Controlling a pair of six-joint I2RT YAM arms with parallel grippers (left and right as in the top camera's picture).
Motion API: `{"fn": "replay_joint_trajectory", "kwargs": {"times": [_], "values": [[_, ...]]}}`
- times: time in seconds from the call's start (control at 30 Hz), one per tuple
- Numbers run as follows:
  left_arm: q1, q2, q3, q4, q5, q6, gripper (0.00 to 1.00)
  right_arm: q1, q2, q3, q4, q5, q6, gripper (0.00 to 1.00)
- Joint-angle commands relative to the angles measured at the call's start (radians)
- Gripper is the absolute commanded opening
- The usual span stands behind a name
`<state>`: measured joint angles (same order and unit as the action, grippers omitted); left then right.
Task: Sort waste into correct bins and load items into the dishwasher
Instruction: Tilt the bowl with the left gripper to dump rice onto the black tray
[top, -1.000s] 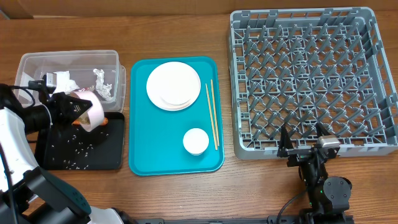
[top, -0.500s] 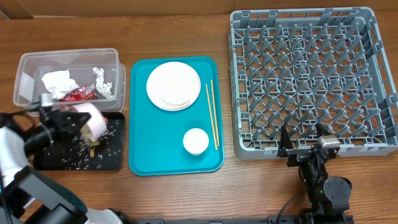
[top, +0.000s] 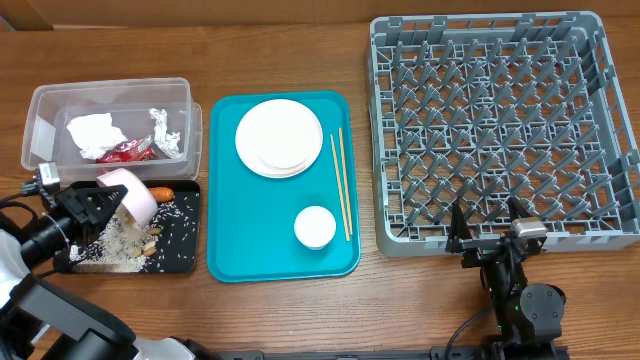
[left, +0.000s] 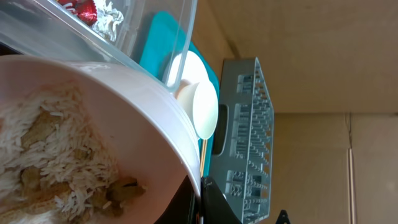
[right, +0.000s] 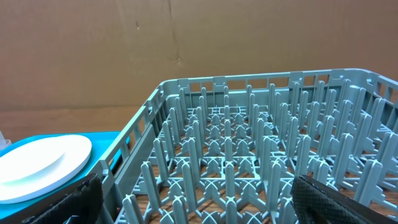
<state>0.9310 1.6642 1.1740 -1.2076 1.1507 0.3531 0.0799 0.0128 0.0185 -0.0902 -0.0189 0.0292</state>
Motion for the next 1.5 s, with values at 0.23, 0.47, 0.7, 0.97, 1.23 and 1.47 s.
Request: {"fn": "replay_joint_trajectory", "kwargs": {"times": [0.23, 0.47, 0.7, 0.97, 1.23, 1.47], "values": [[0.101, -0.023, -0.007, -0.140, 0.190, 0.224, 0.04, -0.002, -0.010, -0.011, 0.006, 0.003, -0.003, 1.00], [0.131, -0.023, -0.011, -0.161, 0.237, 0.345, 0.04, -0.002, -0.010, -0.011, 0.006, 0.003, -0.003, 1.00], [0.142, -0.023, -0.045, -0.144, 0.273, 0.351, 0.04, -0.002, -0.010, -0.011, 0.006, 0.003, -0.003, 1.00], [0.147, -0.023, -0.069, -0.154, 0.296, 0.344, 0.04, -0.002, -0.010, -0.011, 0.006, 0.003, -0.003, 1.00], [0.149, -0.023, -0.069, -0.214, 0.317, 0.424, 0.04, -0.002, -0.010, -0.011, 0.006, 0.003, -0.003, 1.00], [0.148, -0.023, -0.069, -0.218, 0.314, 0.380, 0.04, -0.002, -0.010, -0.011, 0.006, 0.003, -0.003, 1.00]]}}
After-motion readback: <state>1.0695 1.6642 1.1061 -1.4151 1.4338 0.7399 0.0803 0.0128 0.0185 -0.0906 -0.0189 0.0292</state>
